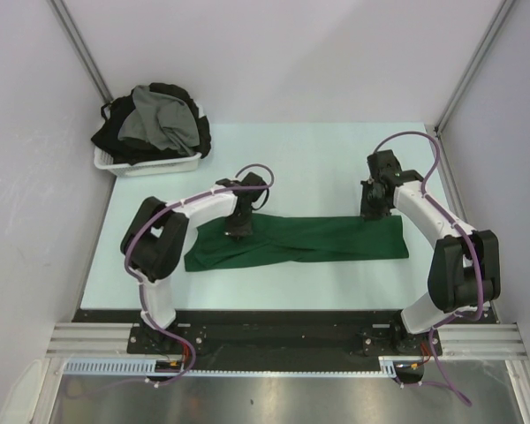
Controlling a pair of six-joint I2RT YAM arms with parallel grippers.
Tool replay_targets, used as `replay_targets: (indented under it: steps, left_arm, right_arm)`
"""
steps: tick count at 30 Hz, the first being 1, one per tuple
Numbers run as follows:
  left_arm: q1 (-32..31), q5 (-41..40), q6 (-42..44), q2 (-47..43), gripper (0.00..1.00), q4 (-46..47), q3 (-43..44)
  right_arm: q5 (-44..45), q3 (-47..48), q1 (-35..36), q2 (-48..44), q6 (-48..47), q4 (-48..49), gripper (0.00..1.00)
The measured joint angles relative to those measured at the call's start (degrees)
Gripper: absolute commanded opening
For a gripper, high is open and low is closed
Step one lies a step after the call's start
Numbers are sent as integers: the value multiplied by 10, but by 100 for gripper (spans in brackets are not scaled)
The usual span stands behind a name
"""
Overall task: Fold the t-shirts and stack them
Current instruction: Rotate the tshirt 90 degrees
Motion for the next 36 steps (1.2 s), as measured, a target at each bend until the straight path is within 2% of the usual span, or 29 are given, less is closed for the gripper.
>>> replay_targets:
  steps: [14,26,36]
  left_arm:
    - [19,17,18,66,0,-74,86]
    - [51,46,39,94,0,-86,124]
    - [55,46,61,157,0,-150,219]
  right_arm:
    - [0,0,-3,0,-2,-4,0]
    - [0,0,-4,3,-2,-5,0]
    - [0,0,-3,10,-2,-6,0]
